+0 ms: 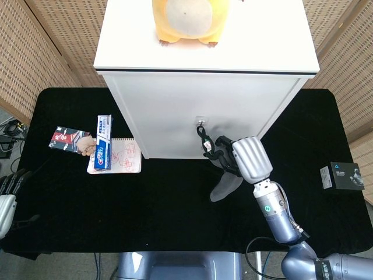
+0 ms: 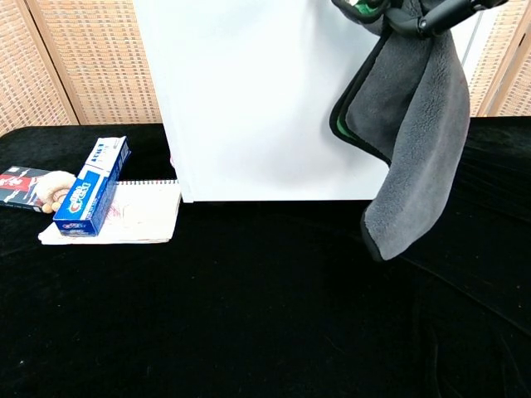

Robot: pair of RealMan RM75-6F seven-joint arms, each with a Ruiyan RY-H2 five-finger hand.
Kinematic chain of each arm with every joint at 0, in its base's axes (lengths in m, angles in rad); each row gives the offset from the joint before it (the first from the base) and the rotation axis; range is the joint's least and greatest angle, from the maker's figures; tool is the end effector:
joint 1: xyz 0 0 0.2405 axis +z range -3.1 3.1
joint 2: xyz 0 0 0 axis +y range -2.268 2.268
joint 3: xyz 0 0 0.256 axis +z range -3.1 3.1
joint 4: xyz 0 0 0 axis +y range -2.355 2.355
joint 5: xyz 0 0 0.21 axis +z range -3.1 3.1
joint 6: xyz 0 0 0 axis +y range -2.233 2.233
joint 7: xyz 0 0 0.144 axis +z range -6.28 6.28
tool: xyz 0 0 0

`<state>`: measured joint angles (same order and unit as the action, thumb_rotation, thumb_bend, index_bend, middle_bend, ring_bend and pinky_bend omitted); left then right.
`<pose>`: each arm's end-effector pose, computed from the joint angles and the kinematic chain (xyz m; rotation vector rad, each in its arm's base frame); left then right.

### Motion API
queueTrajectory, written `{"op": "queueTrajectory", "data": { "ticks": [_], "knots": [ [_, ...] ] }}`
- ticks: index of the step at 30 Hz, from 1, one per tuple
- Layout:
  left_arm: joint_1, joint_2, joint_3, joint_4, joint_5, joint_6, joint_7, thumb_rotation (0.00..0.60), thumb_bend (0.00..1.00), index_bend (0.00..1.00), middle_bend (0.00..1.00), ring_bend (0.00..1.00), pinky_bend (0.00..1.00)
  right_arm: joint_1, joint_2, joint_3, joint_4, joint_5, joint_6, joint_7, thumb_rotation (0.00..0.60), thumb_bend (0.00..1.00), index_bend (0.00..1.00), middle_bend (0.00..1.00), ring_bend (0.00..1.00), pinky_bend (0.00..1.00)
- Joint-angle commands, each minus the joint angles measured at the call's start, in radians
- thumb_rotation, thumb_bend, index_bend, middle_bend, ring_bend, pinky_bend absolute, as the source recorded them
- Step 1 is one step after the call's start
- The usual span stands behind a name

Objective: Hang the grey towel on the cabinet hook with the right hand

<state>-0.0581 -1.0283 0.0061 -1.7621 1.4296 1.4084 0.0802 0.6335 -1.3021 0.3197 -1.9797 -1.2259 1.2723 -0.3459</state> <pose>-0.3101 0.1575 0.1598 -1.3970 -1.0329 -0.7511 -0.0769 -0.3066 0.1035 1.5938 -0.8800 1.4044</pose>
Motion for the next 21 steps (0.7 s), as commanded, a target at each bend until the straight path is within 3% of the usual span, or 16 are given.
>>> {"op": "queueTrajectory", "data": {
  "ticks": [1, 15, 17, 19, 21],
  "knots": [
    [0.000, 0.000, 0.000, 0.000, 0.000, 0.000, 0.001, 0.600, 0.00, 0.00, 0.00, 0.00, 0.00, 0.000, 0.000, -0.001, 0.002, 0.004, -0.002, 0.003, 0.600, 0.69, 0.78, 1.00, 1.00, 1.00],
    [0.000, -0.003, 0.000, -0.001, -0.002, 0.000, 0.008, 0.600, 0.00, 0.00, 0.00, 0.00, 0.00, -0.003, 0.012, -0.006, 0.005, 0.025, -0.017, 0.023, 0.600, 0.68, 0.75, 1.00, 1.00, 1.00],
    [0.000, -0.003, 0.001, -0.001, -0.001, 0.000, 0.008, 0.600, 0.00, 0.00, 0.00, 0.00, 0.00, -0.003, 0.013, -0.008, 0.003, 0.028, -0.019, 0.024, 0.600, 0.63, 0.64, 1.00, 1.00, 1.00],
    [0.000, -0.003, 0.000, -0.001, -0.001, 0.000, 0.008, 0.600, 0.00, 0.00, 0.00, 0.00, 0.00, -0.003, 0.018, -0.011, -0.004, 0.030, -0.028, 0.035, 0.600, 0.48, 0.43, 1.00, 1.00, 1.00],
    [0.000, -0.003, 0.000, -0.001, -0.001, 0.000, 0.006, 0.600, 0.00, 0.00, 0.00, 0.00, 0.00, -0.004, 0.024, -0.013, -0.007, 0.027, -0.033, 0.043, 0.600, 0.36, 0.33, 1.00, 1.00, 1.00]
  ]
}}
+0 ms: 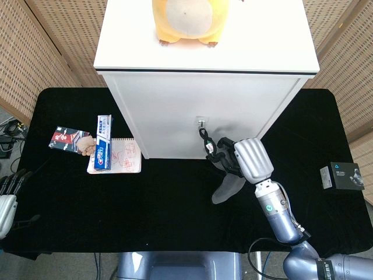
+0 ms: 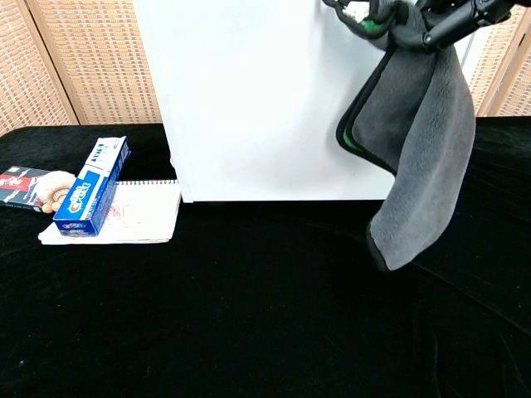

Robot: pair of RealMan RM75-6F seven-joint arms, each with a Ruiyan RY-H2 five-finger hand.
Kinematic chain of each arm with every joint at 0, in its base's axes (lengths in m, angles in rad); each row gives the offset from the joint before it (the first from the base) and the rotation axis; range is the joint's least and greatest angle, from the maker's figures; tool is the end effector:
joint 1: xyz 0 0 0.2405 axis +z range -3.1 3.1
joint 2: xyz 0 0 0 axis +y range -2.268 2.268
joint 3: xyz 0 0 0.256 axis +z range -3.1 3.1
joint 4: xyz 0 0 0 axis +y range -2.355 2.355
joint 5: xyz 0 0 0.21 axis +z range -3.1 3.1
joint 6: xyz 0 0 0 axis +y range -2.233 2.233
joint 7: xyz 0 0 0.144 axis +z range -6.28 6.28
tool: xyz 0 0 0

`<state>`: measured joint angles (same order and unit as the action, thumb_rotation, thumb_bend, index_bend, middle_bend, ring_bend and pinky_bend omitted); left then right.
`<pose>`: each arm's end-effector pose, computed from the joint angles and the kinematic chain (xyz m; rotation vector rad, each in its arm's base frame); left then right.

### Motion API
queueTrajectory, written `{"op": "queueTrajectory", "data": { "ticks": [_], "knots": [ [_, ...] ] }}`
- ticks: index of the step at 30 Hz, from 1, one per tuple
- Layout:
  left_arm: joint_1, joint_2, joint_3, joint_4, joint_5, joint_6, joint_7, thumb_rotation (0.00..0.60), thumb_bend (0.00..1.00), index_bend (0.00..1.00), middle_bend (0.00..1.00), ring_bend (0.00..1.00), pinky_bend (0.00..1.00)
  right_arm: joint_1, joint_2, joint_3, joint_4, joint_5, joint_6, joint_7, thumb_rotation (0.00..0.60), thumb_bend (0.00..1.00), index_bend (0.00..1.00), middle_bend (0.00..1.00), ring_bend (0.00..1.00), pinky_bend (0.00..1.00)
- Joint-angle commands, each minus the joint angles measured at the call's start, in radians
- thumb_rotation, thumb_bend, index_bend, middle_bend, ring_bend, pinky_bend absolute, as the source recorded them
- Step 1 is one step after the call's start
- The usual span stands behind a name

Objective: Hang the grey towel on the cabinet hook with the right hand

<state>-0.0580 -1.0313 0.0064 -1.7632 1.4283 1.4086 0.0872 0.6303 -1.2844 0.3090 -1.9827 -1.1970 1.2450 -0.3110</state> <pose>-0.3098 0.1574 0.1588 -1.3979 -1.0315 -0.7481 -0.0839 -0.3068 0.1011 1.6053 -0.9429 1.3792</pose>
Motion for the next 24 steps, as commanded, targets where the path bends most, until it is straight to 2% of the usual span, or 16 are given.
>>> {"op": "queueTrajectory", "data": {
  "ticks": [1, 4, 14, 18, 21, 24],
  "knots": [
    [0.000, 0.001, 0.000, 0.000, 0.000, 0.000, -0.001, 0.600, 0.00, 0.00, 0.00, 0.00, 0.00, -0.002, 0.009, -0.003, -0.005, -0.006, -0.006, 0.012, 0.600, 0.30, 0.30, 1.00, 1.00, 1.00],
    [0.000, 0.001, 0.000, 0.001, 0.001, -0.001, -0.002, 0.600, 0.00, 0.00, 0.00, 0.00, 0.00, -0.006, 0.017, -0.007, -0.007, -0.026, -0.003, 0.027, 0.600, 0.24, 0.28, 1.00, 1.00, 1.00],
    [0.002, 0.003, 0.002, 0.000, 0.006, 0.004, -0.006, 0.600, 0.00, 0.00, 0.00, 0.00, 0.00, -0.038, 0.056, -0.030, -0.026, -0.086, 0.022, 0.056, 0.600, 0.24, 0.28, 1.00, 1.00, 1.00],
    [0.004, 0.006, 0.002, -0.002, 0.011, 0.008, -0.012, 0.600, 0.00, 0.00, 0.00, 0.00, 0.00, -0.073, 0.091, -0.058, -0.013, -0.136, 0.043, 0.094, 0.600, 0.24, 0.28, 1.00, 1.00, 1.00],
    [0.007, 0.010, 0.002, -0.002, 0.014, 0.015, -0.020, 0.600, 0.00, 0.00, 0.00, 0.00, 0.00, -0.106, 0.117, -0.097, 0.038, -0.218, 0.065, 0.147, 0.600, 0.24, 0.29, 0.99, 0.99, 1.00],
    [0.011, 0.015, 0.002, -0.003, 0.022, 0.027, -0.030, 0.600, 0.00, 0.00, 0.00, 0.00, 0.00, -0.157, 0.123, -0.178, 0.229, -0.436, 0.164, 0.206, 0.600, 0.23, 0.29, 0.92, 0.94, 1.00]
  ]
}}
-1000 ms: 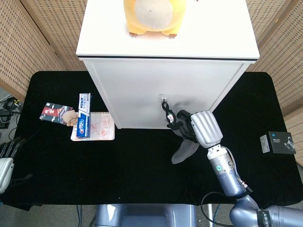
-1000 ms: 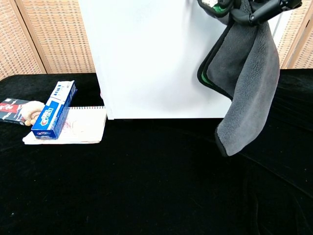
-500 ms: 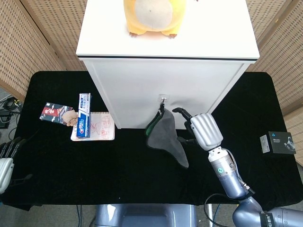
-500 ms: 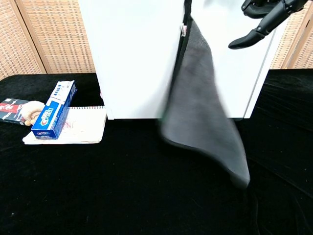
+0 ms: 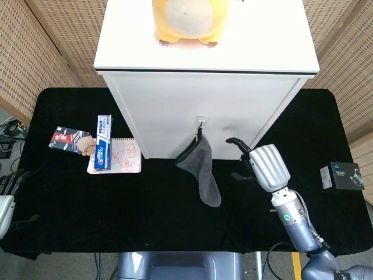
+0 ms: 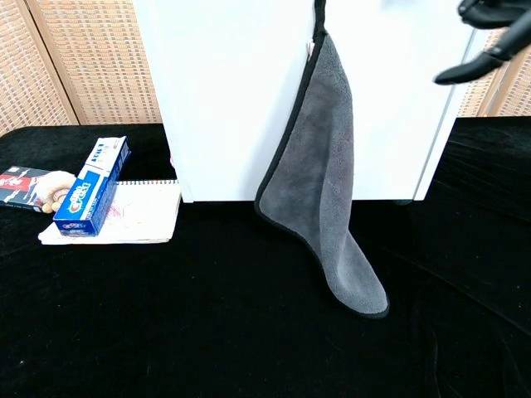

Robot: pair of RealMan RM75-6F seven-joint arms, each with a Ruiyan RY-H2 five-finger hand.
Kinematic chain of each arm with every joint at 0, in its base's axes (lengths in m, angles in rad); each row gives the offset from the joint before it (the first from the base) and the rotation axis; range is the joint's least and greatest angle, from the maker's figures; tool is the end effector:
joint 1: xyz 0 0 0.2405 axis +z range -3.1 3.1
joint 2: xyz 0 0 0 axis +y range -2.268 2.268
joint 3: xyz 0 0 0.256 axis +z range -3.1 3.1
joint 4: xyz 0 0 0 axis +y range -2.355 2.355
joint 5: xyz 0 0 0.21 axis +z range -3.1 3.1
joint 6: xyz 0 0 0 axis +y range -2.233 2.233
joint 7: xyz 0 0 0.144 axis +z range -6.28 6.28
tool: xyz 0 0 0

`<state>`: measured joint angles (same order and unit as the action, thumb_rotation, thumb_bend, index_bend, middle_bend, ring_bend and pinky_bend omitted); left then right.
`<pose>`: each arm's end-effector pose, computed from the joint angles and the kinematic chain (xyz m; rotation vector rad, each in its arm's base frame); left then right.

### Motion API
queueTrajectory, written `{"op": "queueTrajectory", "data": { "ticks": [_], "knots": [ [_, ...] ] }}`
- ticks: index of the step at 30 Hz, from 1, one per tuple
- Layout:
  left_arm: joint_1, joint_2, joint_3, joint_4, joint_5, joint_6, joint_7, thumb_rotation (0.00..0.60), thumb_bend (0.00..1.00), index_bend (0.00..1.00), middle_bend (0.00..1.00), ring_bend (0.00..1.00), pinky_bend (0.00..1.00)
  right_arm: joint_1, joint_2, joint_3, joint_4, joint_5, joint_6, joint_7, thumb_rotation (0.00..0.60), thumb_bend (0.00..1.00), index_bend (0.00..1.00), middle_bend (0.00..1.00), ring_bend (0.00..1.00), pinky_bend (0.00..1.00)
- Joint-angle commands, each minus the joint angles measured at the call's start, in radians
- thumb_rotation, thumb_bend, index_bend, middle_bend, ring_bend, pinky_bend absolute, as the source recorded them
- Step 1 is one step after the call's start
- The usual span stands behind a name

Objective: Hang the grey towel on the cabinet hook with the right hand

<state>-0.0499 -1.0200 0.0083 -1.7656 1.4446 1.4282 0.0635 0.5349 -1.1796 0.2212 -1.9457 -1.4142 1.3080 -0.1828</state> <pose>-0.3085 0.1551 0.1637 -1.3886 -1.0273 -0.7716 -0.1190 -0.2870 0.1243 1.6343 -0.8229 1.3841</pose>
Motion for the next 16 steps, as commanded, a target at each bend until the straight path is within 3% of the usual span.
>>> {"op": "queueTrajectory", "data": {
  "ticks": [1, 3, 5, 7, 9, 10, 12, 16],
  "knots": [
    [0.005, 0.005, 0.001, -0.001, 0.009, 0.011, -0.008, 0.600, 0.00, 0.00, 0.00, 0.00, 0.00, -0.075, 0.010, -0.112, 0.255, -0.272, 0.137, 0.108, 0.600, 0.22, 0.29, 0.90, 0.92, 1.00],
    [0.007, 0.006, 0.001, -0.002, 0.013, 0.016, -0.010, 0.600, 0.00, 0.00, 0.00, 0.00, 0.00, -0.095, 0.002, -0.138, 0.336, -0.326, 0.180, 0.142, 0.600, 0.18, 0.27, 0.81, 0.83, 0.94],
    [0.012, 0.008, 0.004, -0.004, 0.021, 0.026, -0.014, 0.600, 0.00, 0.00, 0.00, 0.00, 0.00, -0.123, -0.004, -0.170, 0.436, -0.374, 0.230, 0.171, 0.600, 0.13, 0.23, 0.66, 0.69, 0.75],
    [0.016, 0.010, 0.005, -0.005, 0.026, 0.032, -0.017, 0.600, 0.00, 0.00, 0.00, 0.00, 0.00, -0.142, -0.005, -0.193, 0.498, -0.391, 0.247, 0.187, 0.600, 0.04, 0.09, 0.33, 0.35, 0.39],
    [0.020, 0.012, 0.005, -0.007, 0.027, 0.040, -0.020, 0.600, 0.00, 0.00, 0.00, 0.00, 0.00, -0.163, 0.019, -0.231, 0.538, -0.378, 0.206, 0.167, 0.600, 0.00, 0.01, 0.09, 0.10, 0.14],
    [0.023, 0.013, 0.004, -0.008, 0.029, 0.049, -0.023, 0.600, 0.00, 0.00, 0.00, 0.00, 0.00, -0.174, 0.039, -0.248, 0.540, -0.364, 0.178, 0.143, 0.600, 0.00, 0.00, 0.03, 0.03, 0.06],
    [0.028, 0.014, 0.002, -0.007, 0.032, 0.060, -0.024, 0.600, 0.00, 0.00, 0.00, 0.00, 0.00, -0.194, 0.057, -0.258, 0.528, -0.342, 0.167, 0.118, 0.600, 0.00, 0.00, 0.00, 0.00, 0.01],
    [0.042, 0.005, -0.005, -0.001, 0.039, 0.098, -0.014, 0.600, 0.00, 0.00, 0.00, 0.00, 0.00, -0.249, 0.075, -0.266, 0.479, -0.269, 0.166, 0.113, 0.600, 0.00, 0.00, 0.00, 0.00, 0.00]
  ]
}}
